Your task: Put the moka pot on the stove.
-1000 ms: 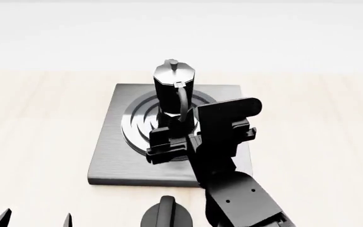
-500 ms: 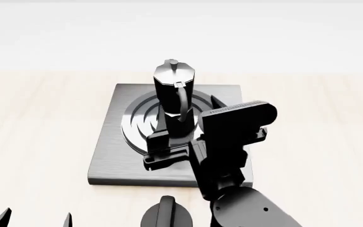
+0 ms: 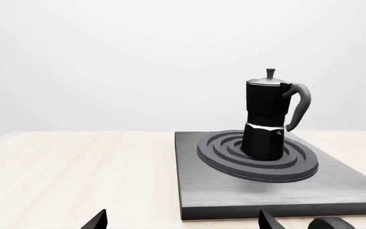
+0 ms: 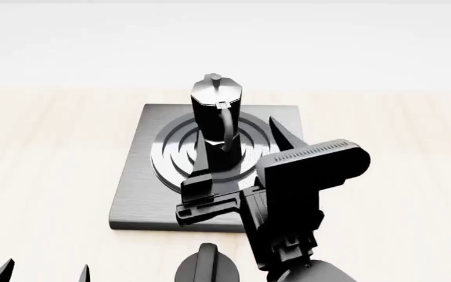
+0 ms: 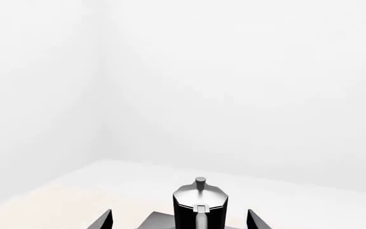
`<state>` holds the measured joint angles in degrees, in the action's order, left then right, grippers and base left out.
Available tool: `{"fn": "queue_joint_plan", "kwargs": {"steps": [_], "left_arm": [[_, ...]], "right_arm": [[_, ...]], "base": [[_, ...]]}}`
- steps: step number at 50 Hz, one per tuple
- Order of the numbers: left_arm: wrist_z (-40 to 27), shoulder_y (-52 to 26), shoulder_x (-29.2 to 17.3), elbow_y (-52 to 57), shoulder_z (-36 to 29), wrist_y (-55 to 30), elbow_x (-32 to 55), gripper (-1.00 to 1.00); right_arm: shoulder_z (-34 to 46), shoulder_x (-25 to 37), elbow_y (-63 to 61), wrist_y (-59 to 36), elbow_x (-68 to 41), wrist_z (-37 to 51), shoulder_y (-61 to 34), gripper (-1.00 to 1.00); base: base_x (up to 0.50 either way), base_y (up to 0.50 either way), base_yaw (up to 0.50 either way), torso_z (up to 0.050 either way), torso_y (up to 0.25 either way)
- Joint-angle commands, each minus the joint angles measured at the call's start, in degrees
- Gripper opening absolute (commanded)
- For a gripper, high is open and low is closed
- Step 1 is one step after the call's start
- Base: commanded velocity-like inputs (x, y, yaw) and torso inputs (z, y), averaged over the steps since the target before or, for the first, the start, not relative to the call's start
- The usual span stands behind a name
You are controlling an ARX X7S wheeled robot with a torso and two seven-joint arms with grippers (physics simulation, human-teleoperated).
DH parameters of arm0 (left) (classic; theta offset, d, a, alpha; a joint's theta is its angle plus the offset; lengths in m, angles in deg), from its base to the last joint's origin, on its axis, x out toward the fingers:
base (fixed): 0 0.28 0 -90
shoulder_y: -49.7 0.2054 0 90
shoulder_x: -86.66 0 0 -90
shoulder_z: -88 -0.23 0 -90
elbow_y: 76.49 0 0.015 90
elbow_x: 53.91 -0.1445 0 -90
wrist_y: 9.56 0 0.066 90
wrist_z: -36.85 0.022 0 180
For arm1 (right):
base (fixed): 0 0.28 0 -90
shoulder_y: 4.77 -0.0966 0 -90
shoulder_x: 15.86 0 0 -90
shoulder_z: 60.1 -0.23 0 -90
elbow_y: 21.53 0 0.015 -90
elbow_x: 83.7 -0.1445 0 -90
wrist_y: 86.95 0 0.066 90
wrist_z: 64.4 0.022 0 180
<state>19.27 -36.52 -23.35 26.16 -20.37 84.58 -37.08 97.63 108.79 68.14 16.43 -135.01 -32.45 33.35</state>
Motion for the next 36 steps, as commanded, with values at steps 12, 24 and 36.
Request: {"fn": "queue_joint_plan", "kwargs": {"steps": [12,24,36], "left_arm": [[0.4,0.1,0.1,-0.4,0.1,1.1,0.7,1.0],[0.1,0.2,-0.3,0.4,-0.2,0.6,0.6,1.0],[0.1,0.0,-0.2,-0.1,-0.5,1.1,0.6,1.0]], "right_arm": [[-1.2,7.6,-16.7,2.4,6.0,8.5,3.3,1.0],[-1.1,9.5,-20.5,3.7,8.4,10.6,5.6,1.0],[-0.9,12.9,-26.6,4.1,12.3,14.0,8.0,1.0]], "base": [[0.0,0.0,0.0,0.0,0.0],[0.0,0.0,0.0,0.0,0.0],[0.0,0.0,0.0,0.0,0.0]]}}
